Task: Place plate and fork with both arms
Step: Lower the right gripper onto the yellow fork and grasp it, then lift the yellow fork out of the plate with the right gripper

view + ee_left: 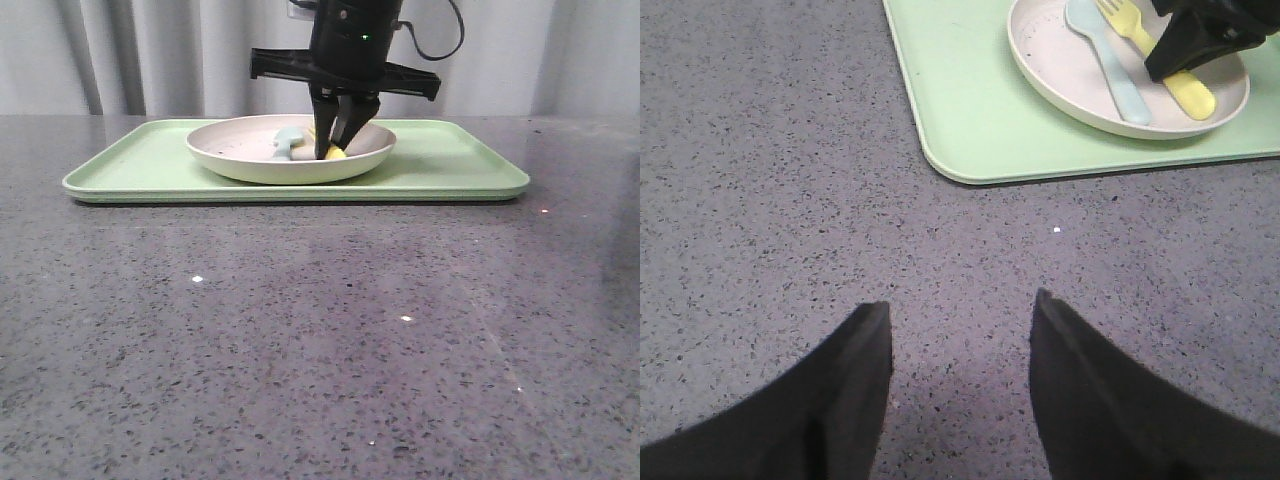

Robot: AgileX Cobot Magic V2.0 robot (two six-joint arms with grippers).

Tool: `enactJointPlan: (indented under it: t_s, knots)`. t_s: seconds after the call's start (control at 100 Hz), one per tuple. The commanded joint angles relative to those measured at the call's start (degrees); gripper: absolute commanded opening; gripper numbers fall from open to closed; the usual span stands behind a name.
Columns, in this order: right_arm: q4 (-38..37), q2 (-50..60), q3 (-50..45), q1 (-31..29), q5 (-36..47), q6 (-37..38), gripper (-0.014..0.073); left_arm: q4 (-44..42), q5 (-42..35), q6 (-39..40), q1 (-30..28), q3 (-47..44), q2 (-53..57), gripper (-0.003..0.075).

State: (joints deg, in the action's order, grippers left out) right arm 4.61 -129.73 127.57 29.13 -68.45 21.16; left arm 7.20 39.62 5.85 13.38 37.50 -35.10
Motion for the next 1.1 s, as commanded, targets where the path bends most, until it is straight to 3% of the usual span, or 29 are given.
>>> enactJointPlan:
  t_s: [0.0,0.14,0.53,0.92,1.09]
  knots:
    - [0.32,3.39,1.60,-0.18,1.36,-0.02,0.0009,0.81,-3.43,0.49,-0.03,1.55,-0.08,0.0321]
    - [0.32,3.48,1.60,-0.18,1.28,-0.02,-0.0070,0.81,-3.43,0.49,-0.03,1.55,-0.08,0.0321]
    - [-3.25,10.13,1.60,-1.17,1.03,-0.02,-0.0067,0.81,-3.43,0.49,-0.03,1.55,-0.08,0.0321]
    - [-5.31,14.32,1.54,-8.95,-8.32,-2.29,-0.0067,0.81,-3.43,0.49,-0.03,1.55,-0.08,0.0321]
    - [-4.61,14.32,1.37,-10.77,-8.67,-2.91,-0.0067,1.36,-3.43,0.49,-0.03,1.55,-0.08,0.0312]
